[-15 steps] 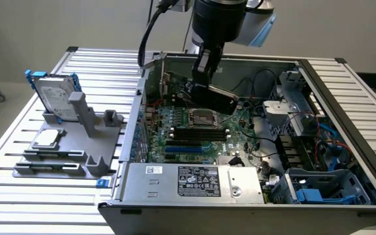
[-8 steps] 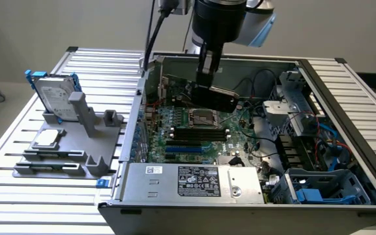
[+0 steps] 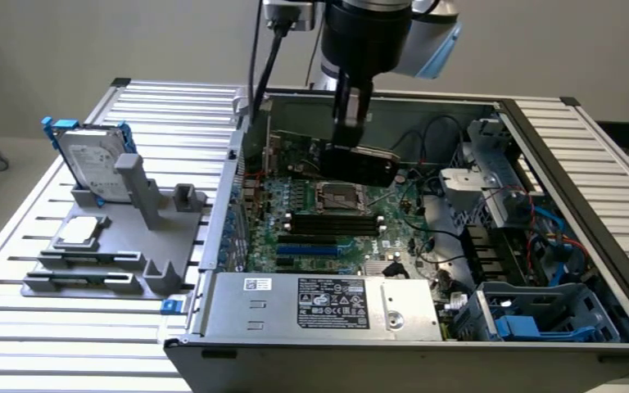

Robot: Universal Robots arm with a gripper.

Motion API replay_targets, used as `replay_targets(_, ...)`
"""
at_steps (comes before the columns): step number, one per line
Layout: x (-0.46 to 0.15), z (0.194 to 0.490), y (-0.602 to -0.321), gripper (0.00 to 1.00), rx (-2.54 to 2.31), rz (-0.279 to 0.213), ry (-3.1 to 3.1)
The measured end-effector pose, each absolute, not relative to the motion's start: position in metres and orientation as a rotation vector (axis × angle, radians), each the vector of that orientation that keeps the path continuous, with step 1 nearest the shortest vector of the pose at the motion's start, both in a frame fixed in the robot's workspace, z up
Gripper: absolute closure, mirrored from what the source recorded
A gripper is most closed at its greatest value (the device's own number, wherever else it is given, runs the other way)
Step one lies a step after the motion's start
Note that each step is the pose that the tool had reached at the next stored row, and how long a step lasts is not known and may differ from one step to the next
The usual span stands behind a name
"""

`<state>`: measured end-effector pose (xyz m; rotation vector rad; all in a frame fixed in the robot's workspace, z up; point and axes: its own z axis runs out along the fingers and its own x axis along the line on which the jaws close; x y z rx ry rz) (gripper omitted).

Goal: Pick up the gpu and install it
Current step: 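Insert the gpu into the slot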

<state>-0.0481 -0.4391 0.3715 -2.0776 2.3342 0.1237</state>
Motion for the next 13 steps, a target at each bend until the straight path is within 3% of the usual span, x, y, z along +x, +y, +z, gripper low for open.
replay_targets(13, -0.0481, 0.3668, -0.4438, 0.74, -2.209, 0.121, 2.214)
